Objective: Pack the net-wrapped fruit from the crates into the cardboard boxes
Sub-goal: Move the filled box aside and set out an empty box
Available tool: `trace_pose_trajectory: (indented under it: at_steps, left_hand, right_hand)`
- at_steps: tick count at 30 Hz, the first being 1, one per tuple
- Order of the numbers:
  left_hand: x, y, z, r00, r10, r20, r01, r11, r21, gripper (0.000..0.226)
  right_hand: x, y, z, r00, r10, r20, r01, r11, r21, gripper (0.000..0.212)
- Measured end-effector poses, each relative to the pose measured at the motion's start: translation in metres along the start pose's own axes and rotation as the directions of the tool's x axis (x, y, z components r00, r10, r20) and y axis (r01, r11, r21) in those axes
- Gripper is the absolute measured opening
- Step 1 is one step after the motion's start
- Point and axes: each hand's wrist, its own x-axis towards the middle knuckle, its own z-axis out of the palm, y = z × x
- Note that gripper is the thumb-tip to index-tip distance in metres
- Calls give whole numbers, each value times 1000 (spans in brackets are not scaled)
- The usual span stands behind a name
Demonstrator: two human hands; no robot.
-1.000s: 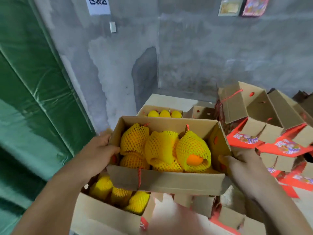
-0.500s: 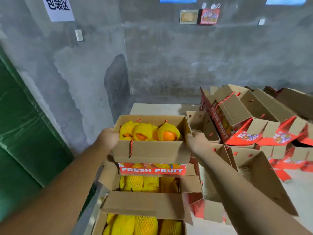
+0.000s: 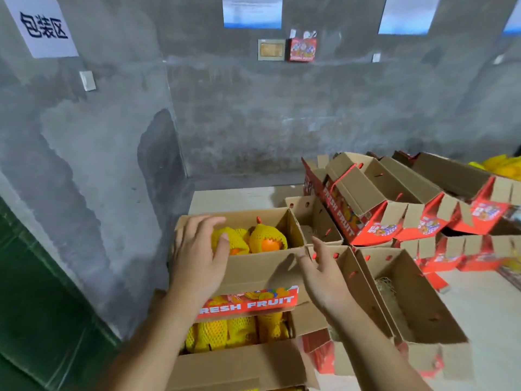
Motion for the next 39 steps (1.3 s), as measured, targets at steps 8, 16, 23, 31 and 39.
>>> trace_pose_trajectory:
  at_steps: [8, 16, 23, 31, 39]
  left_hand:
    - [-58, 158, 118, 897, 174, 407, 78, 843, -532, 18]
    - [-57, 296, 262, 838, 154, 523, 252, 740, -623, 25]
    - [18, 422, 366, 825, 213, 524, 89, 866, -491, 39]
    - [88, 490, 430, 855, -31, 518, 295, 850, -436, 44]
    - [96, 486, 461, 801, -140, 582, 428, 814, -392, 46]
  right_hand:
    - [-38, 32, -91, 975, 10, -224, 13, 995, 99, 42]
    - [13, 82, -260, 969, -37, -246, 23, 998, -59, 48]
    - [121, 94, -415, 984, -173, 37, 177, 941, -290, 38]
    - [277, 94, -516, 994, -99, 48, 108, 793, -600, 90]
    - [313, 127, -537, 995, 72, 70, 5, 655, -755, 30]
